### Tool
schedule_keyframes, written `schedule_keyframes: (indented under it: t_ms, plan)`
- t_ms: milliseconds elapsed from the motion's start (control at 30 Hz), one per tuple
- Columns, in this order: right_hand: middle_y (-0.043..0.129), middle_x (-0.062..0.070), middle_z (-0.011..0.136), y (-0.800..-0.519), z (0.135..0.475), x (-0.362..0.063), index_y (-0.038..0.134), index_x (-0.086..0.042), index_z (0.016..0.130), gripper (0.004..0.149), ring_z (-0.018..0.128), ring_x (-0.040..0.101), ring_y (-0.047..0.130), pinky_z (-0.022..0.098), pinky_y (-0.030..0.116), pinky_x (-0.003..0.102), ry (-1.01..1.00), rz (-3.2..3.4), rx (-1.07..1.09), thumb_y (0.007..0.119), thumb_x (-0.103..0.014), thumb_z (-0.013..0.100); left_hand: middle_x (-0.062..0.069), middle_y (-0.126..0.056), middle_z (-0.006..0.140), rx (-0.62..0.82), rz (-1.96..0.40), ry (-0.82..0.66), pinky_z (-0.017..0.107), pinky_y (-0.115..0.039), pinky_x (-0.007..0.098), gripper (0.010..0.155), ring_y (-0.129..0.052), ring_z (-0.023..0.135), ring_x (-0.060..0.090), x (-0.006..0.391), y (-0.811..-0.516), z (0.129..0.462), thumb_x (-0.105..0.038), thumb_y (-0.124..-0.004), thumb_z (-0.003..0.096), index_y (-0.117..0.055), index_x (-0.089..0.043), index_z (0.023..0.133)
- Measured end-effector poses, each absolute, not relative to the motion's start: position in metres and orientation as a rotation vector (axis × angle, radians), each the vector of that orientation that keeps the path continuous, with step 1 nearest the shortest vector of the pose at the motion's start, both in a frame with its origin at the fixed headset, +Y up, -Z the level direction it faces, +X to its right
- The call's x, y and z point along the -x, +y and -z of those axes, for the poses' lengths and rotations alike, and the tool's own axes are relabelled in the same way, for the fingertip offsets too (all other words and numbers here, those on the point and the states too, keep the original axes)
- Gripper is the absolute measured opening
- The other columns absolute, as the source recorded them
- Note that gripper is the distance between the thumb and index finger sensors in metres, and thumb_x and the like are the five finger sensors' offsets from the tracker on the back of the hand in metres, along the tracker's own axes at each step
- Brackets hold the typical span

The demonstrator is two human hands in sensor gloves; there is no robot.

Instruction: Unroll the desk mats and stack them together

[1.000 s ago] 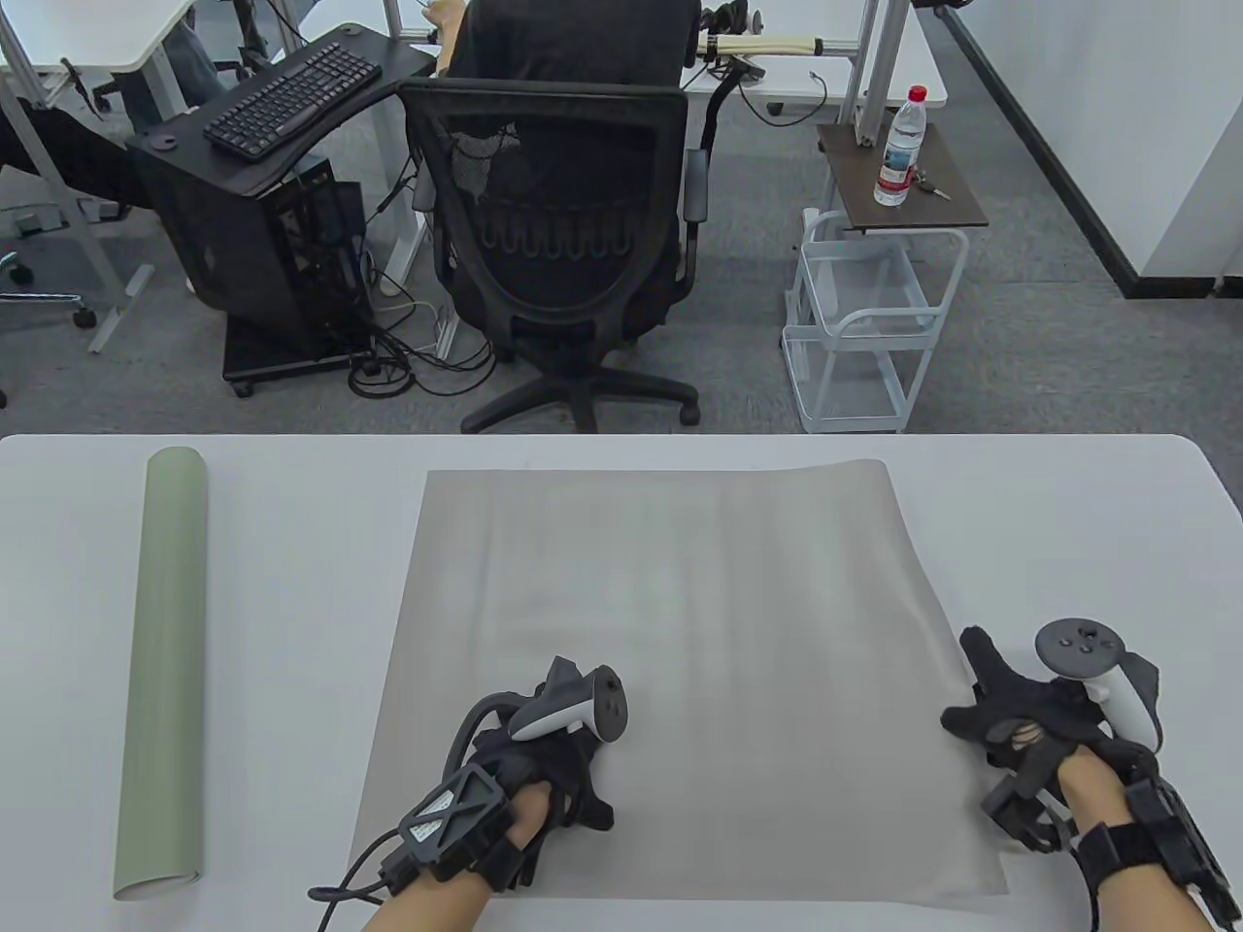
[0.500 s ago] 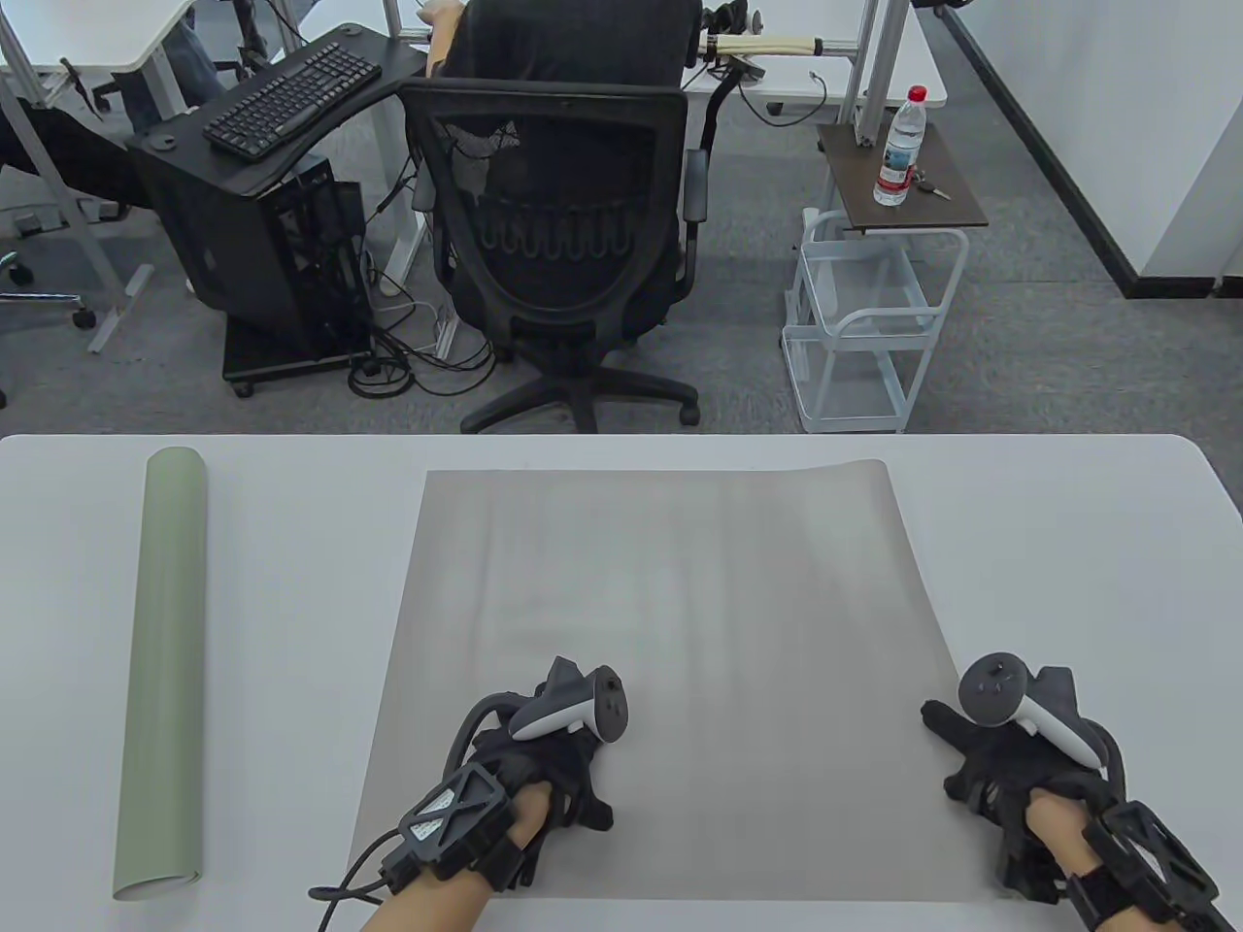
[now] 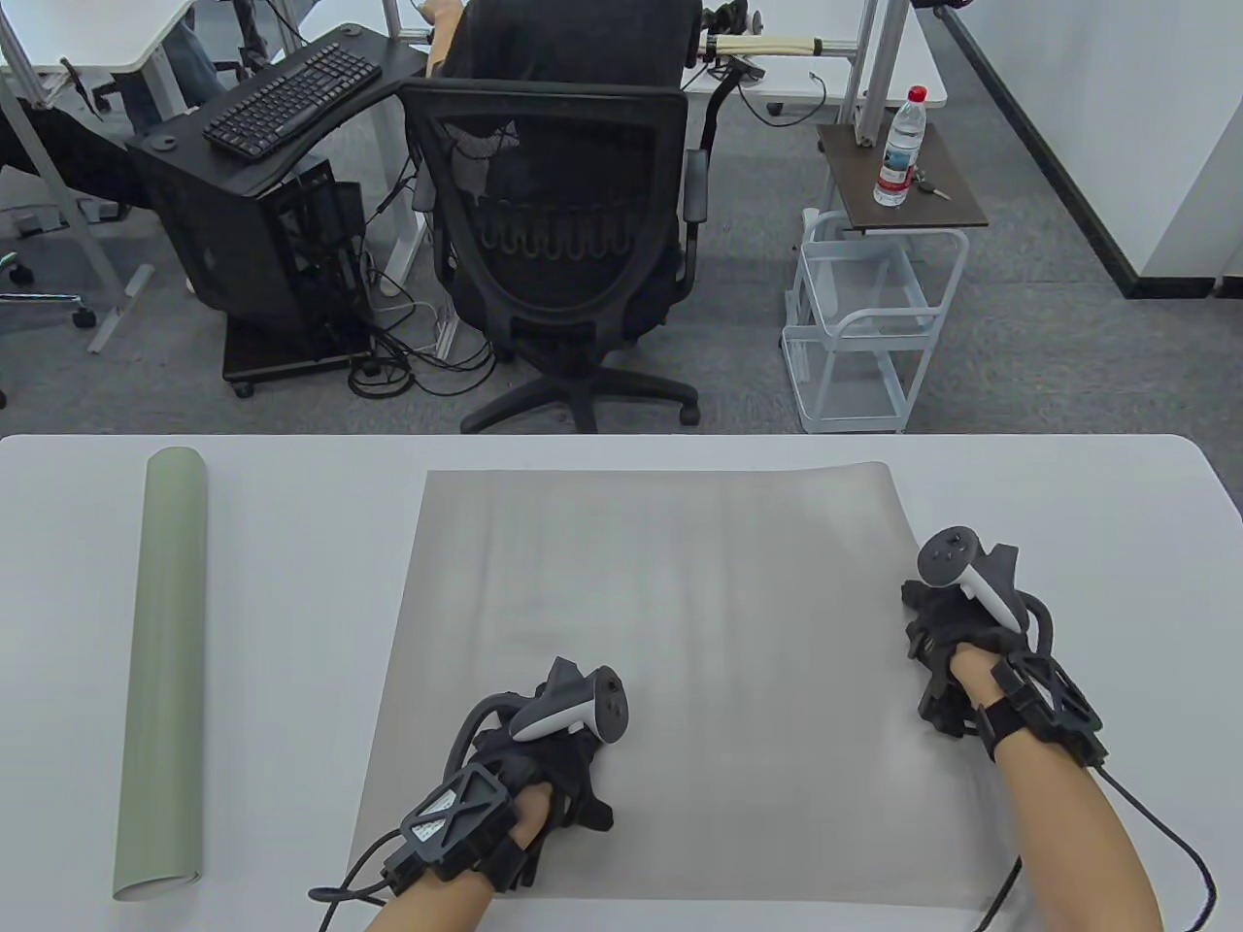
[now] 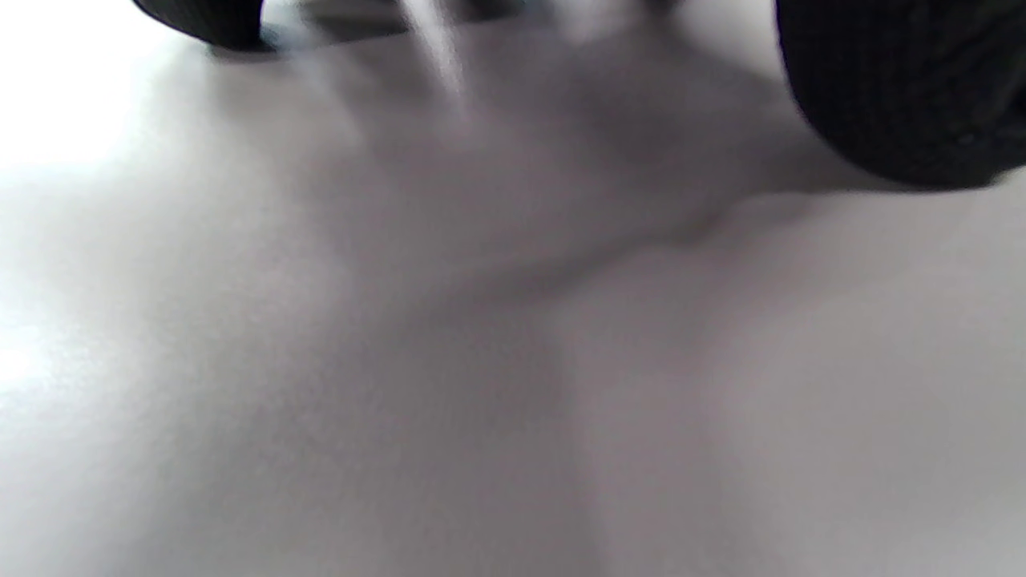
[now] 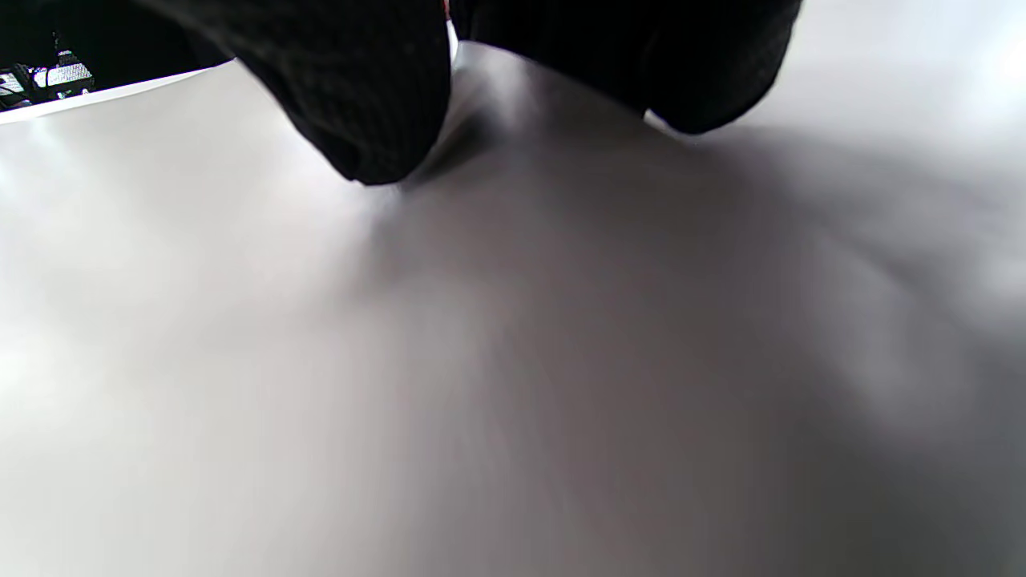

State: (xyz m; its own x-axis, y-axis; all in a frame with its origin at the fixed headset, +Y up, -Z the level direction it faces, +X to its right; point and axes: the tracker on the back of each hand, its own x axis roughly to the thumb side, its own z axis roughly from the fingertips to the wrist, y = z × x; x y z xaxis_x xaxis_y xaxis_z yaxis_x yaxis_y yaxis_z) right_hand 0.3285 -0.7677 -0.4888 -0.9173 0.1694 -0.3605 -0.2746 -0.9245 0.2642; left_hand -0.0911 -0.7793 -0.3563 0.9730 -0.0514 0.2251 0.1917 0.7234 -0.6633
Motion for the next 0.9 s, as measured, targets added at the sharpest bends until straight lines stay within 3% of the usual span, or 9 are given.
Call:
schedule_keyframes:
  t_ms: [300, 500, 633, 733, 833, 900]
  plan:
    - [0.035, 0.005, 0.112, -0.774, 0.531, -0.333, 0.056, -0.029, 0.102, 0.062, 0.099, 0.041, 0.049, 0.074, 0.045, 0.060, 0.366, -2.673, 0.499, 0.083, -0.024, 0.046, 0.023, -0.012, 0.108, 0.755, 0.136, -0.194, 0.066, -0.052, 0.073, 0.098, -0.031, 0.095, 0.063, 0.091, -0.779, 0.356, -0.063, -0.082, 0.0265, -0.020, -0.038, 0.098]
    - [0.026, -0.007, 0.113, -0.782, 0.550, -0.334, 0.051, -0.032, 0.103, 0.063, 0.104, 0.034, 0.030, 0.077, 0.032, 0.058, 0.402, -2.641, 0.548, 0.080, -0.025, 0.048, 0.023, -0.011, 0.108, 0.757, 0.136, -0.192, 0.066, -0.052, 0.073, 0.097, -0.031, 0.095, 0.063, 0.091, -0.779, 0.356, -0.063, -0.083, 0.0267, -0.020, -0.038, 0.098]
    - [0.019, -0.012, 0.111, -0.785, 0.559, -0.332, 0.047, -0.033, 0.104, 0.061, 0.104, 0.033, 0.024, 0.076, 0.033, 0.053, 0.436, -2.647, 0.595, 0.075, -0.030, 0.050, 0.023, -0.011, 0.108, 0.760, 0.134, -0.192, 0.066, -0.052, 0.073, 0.098, -0.030, 0.095, 0.063, 0.091, -0.779, 0.356, -0.063, -0.083, 0.0265, -0.020, -0.038, 0.098]
    - [0.008, -0.010, 0.109, -0.788, 0.559, -0.330, 0.043, -0.033, 0.105, 0.066, 0.103, 0.035, 0.013, 0.076, 0.026, 0.055, 0.459, -2.647, 0.599, 0.075, -0.040, 0.049, 0.023, -0.011, 0.108, 0.761, 0.131, -0.187, 0.066, -0.051, 0.073, 0.098, -0.030, 0.096, 0.063, 0.091, -0.779, 0.356, -0.063, -0.083, 0.0265, -0.020, -0.039, 0.098]
    - [-0.016, -0.003, 0.105, -0.786, 0.546, -0.322, 0.012, -0.038, 0.105, 0.081, 0.099, 0.038, -0.010, 0.074, 0.010, 0.060, 0.776, -2.859, 0.722, 0.060, -0.061, 0.043, 0.022, -0.011, 0.108, 0.760, 0.130, -0.187, 0.066, -0.051, 0.073, 0.098, -0.029, 0.096, 0.063, 0.091, -0.779, 0.355, -0.063, -0.083, 0.0265, -0.020, -0.039, 0.098]
    - [-0.014, -0.002, 0.105, -0.777, 0.534, -0.320, 0.009, -0.034, 0.104, 0.094, 0.100, 0.038, -0.010, 0.074, 0.010, 0.060, 0.759, -2.971, 0.695, 0.066, -0.066, 0.037, 0.022, -0.010, 0.108, 0.765, 0.131, -0.185, 0.066, -0.051, 0.073, 0.098, -0.029, 0.096, 0.063, 0.091, -0.779, 0.355, -0.063, -0.083, 0.0265, -0.019, -0.039, 0.097]
